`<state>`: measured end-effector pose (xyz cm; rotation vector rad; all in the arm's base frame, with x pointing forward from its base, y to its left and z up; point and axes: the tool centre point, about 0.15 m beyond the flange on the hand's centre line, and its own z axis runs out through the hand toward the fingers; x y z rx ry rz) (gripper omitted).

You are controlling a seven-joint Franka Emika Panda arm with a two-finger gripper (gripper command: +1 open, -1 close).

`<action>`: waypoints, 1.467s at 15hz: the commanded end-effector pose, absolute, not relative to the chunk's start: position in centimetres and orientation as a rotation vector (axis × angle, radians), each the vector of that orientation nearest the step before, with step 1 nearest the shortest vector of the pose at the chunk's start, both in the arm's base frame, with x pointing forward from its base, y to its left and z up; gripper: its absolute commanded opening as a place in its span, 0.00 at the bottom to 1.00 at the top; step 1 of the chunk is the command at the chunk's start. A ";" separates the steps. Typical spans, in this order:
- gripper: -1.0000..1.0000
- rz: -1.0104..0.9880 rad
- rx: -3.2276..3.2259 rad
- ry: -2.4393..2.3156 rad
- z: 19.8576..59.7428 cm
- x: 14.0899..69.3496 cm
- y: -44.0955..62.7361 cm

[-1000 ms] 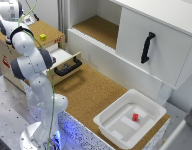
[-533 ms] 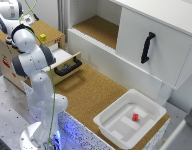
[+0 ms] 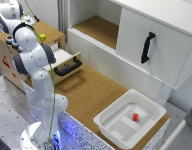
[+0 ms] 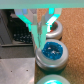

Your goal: Turn on the blue light

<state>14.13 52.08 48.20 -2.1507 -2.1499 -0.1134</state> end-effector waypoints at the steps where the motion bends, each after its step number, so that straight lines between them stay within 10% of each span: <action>1: 0.00 0.000 -2.275 -2.168 45.3 16.2 54.6; 7: 0.00 0.031 -2.284 -2.174 43.8 16.1 54.0; 19: 0.00 -0.152 -2.332 -2.086 54.7 17.5 51.4; 20: 1.00 -0.154 -2.332 -2.096 55.0 17.5 51.4; 22: 1.00 -0.155 -2.302 -2.129 55.4 17.4 51.5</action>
